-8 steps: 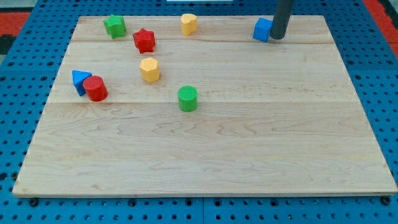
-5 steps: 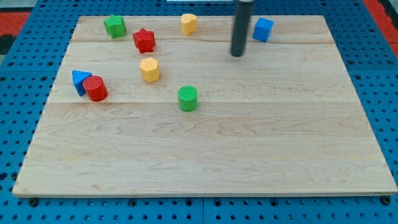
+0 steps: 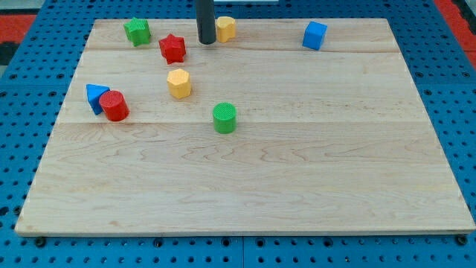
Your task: Place the yellow hexagon diagonally bottom right to the yellow heart
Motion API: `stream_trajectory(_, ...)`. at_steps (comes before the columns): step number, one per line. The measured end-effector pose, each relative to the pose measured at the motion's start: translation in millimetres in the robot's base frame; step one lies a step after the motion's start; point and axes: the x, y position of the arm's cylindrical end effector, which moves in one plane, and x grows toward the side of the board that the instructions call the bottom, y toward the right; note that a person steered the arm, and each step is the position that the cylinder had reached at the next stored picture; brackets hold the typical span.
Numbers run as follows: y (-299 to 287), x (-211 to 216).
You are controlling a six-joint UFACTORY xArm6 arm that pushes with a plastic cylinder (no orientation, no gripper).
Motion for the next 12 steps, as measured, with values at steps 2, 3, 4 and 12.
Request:
stream_trajectory(2,1,-10)
stream_trajectory(3,-1,-28)
stream_trajectory(4,-7,12)
stream_trajectory(12,74,166)
